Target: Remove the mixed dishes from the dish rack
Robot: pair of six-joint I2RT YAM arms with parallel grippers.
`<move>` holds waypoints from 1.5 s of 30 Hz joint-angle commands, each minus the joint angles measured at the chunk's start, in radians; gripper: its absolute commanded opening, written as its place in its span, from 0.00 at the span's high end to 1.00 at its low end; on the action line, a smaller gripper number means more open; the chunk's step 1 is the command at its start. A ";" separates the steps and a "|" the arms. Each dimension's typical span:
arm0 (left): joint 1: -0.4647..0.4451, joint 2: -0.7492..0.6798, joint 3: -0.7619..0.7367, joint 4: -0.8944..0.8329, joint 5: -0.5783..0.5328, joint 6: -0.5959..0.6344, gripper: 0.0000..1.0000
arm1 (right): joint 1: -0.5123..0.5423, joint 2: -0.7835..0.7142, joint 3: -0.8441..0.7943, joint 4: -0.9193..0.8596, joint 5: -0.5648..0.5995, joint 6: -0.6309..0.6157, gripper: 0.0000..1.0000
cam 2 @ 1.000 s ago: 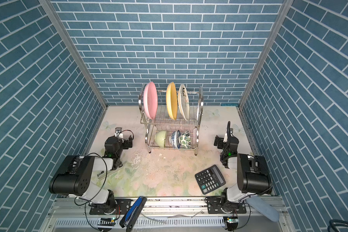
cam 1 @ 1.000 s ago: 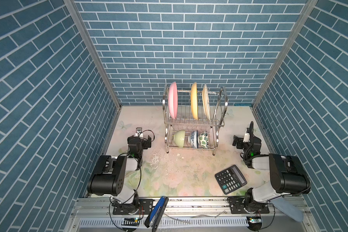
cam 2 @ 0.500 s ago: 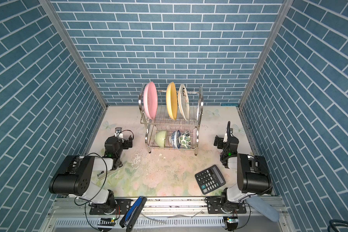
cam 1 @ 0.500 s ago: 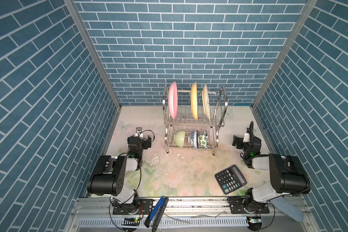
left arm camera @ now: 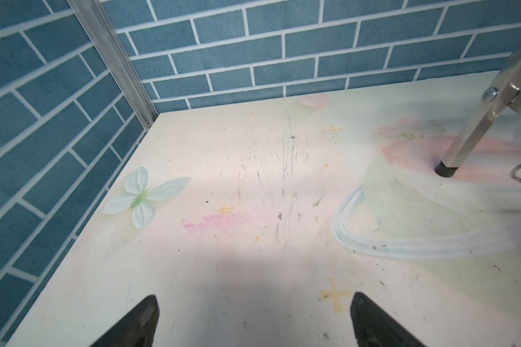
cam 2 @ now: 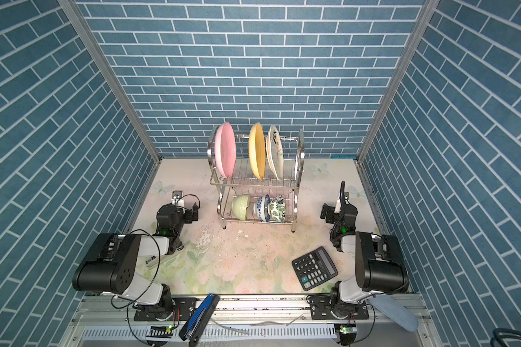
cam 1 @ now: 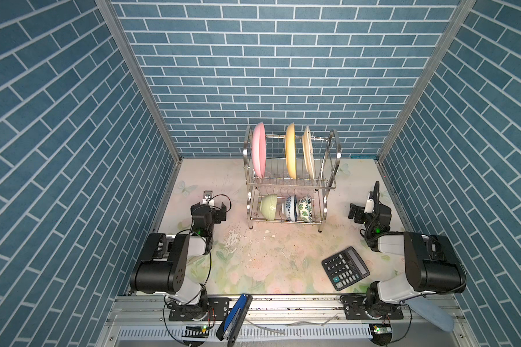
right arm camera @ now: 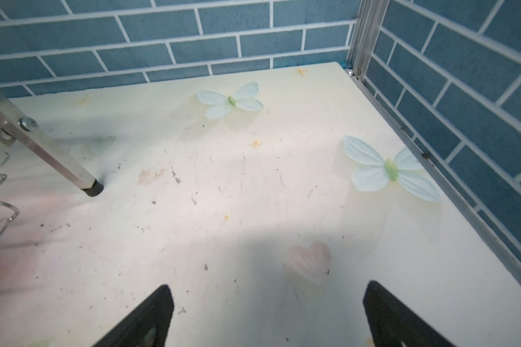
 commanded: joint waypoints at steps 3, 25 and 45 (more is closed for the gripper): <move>0.006 -0.156 0.100 -0.251 -0.047 -0.014 0.00 | 0.019 -0.137 0.127 -0.270 0.092 0.002 0.01; 0.026 -0.547 0.567 -0.881 -0.006 -0.552 0.00 | 0.117 -0.512 0.718 -1.222 0.066 0.244 0.33; 0.007 -0.258 1.021 -1.013 0.756 -0.496 0.18 | 0.331 -0.189 1.369 -1.530 -0.319 0.221 0.53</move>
